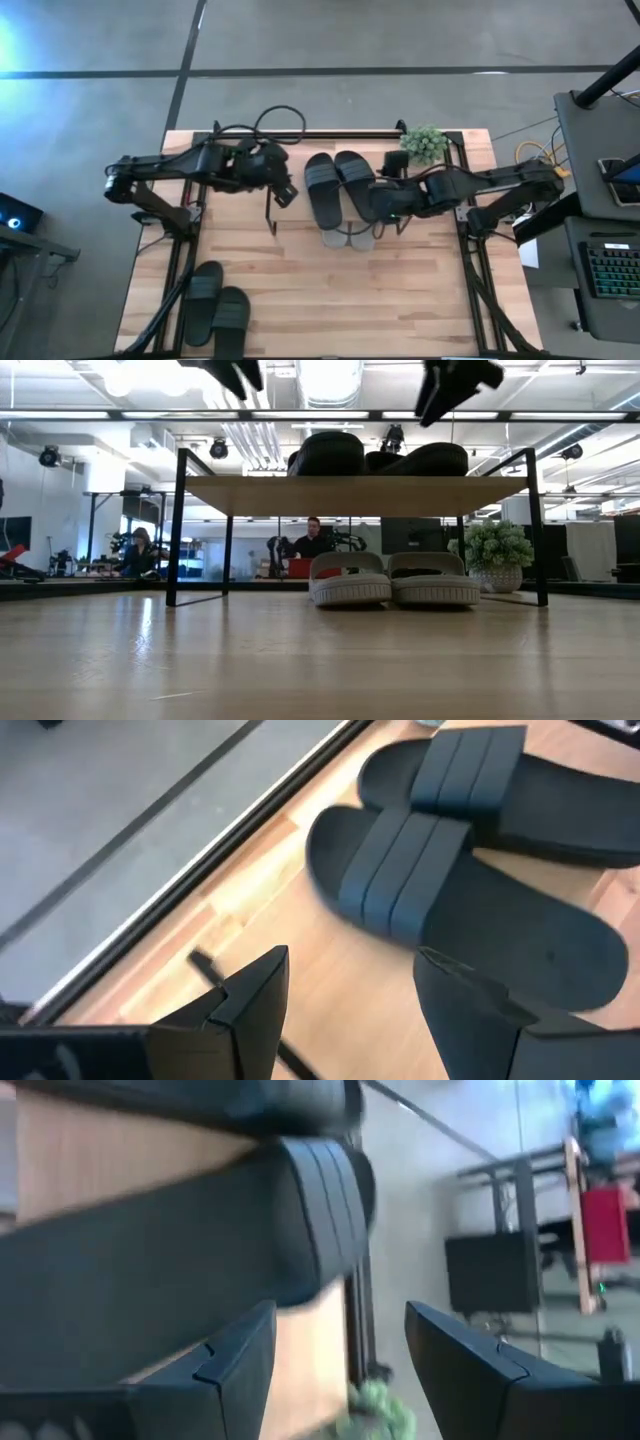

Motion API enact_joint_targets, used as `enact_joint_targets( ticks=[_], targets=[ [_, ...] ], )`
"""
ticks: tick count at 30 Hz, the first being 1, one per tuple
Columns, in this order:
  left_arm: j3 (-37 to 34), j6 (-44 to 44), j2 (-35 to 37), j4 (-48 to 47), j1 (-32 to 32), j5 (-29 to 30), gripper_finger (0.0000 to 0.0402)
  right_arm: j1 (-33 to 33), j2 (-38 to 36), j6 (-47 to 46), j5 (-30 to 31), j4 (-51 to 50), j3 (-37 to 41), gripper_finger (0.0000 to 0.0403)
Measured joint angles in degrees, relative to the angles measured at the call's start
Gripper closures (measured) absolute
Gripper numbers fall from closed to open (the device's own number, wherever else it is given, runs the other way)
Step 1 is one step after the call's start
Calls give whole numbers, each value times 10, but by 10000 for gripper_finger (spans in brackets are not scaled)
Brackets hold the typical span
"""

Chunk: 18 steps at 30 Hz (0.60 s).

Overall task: Pick and place slides into the shelf
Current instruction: Adjust the black slippers on the shelf

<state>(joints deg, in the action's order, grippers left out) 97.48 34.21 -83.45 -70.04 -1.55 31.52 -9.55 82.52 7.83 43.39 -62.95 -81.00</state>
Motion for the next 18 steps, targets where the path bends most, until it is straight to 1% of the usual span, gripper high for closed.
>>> enact_joint_targets(
  ticks=[4, 6, 9, 12, 15, 18],
  targets=[
    [-69, 38, 57, 9, -5, 0, 200, 20, 4, 76, -20, 66, 11, 188],
    [-105, 52, 82, 23, -6, 0, 200, 32, 8, 88, -46, 61, 13, 188],
    [-156, 60, 125, 64, -6, 0, 200, 48, 13, 105, -61, 62, 14, 188],
    [-202, 60, 164, 118, -6, 1, 200, 63, 17, 140, -70, 84, 14, 188],
    [-242, 60, 194, 173, -6, 0, 200, 78, 32, 153, -113, 84, 9, 188],
    [-275, 60, 217, 204, -6, 1, 200, 87, 51, 154, -123, 85, 5, 188]
  ],
)
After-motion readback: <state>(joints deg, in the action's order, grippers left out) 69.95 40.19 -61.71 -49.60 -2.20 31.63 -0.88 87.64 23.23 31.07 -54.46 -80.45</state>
